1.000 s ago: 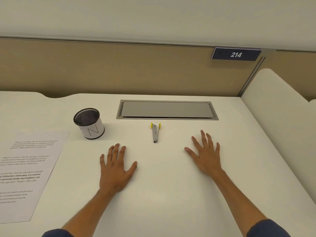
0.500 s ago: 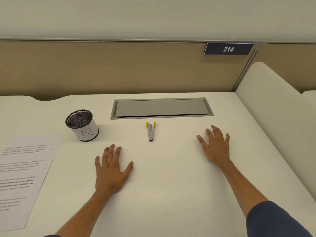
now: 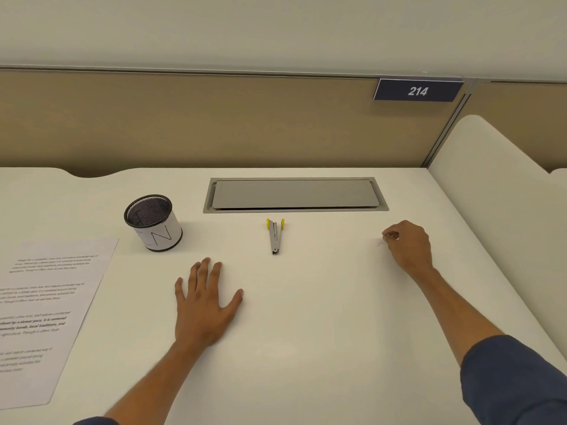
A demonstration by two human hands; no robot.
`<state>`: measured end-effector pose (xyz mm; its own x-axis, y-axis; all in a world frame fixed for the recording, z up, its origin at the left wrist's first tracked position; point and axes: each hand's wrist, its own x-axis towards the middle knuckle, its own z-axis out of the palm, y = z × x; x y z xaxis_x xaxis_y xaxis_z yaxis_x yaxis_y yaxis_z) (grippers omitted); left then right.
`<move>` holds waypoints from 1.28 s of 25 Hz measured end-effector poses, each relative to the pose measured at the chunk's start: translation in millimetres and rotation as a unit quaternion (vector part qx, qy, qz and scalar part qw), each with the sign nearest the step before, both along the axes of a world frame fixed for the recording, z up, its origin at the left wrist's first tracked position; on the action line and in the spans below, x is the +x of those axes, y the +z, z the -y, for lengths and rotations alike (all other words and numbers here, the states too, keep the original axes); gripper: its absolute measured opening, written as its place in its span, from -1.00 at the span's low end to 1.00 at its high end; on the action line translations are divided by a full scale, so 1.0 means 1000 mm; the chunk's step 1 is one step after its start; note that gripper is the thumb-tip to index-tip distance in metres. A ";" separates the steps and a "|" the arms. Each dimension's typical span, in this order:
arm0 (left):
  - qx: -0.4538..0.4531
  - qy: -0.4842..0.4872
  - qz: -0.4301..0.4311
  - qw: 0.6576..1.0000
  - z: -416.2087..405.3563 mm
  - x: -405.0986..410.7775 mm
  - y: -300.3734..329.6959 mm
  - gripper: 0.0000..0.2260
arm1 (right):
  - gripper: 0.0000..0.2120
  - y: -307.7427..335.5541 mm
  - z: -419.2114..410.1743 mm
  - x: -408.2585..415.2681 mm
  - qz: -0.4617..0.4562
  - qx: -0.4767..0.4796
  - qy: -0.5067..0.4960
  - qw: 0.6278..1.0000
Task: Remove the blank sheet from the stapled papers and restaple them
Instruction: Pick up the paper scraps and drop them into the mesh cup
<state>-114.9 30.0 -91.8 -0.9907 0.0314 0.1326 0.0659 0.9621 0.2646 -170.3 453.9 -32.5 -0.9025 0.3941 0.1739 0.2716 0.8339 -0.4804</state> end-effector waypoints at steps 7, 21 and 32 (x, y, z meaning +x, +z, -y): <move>0.003 0.002 -0.002 1.000 0.000 0.000 0.000 -0.28 | -0.67 -0.005 -0.004 -0.006 0.096 0.070 0.089 0.989; 0.001 0.000 0.000 1.000 0.001 0.000 0.000 -0.27 | -0.73 -0.001 -0.007 -0.002 0.117 0.152 0.155 0.969; -0.002 0.003 0.001 1.000 0.001 0.000 0.000 -0.27 | -0.67 -0.001 -0.002 -0.012 0.124 0.132 0.148 0.972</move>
<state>-114.7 29.4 -91.7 -0.9912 0.0260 0.1298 0.0595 0.9633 0.2616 -182.8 456.4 -33.1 -0.9966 0.0825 -0.0043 0.0819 0.9785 -0.1895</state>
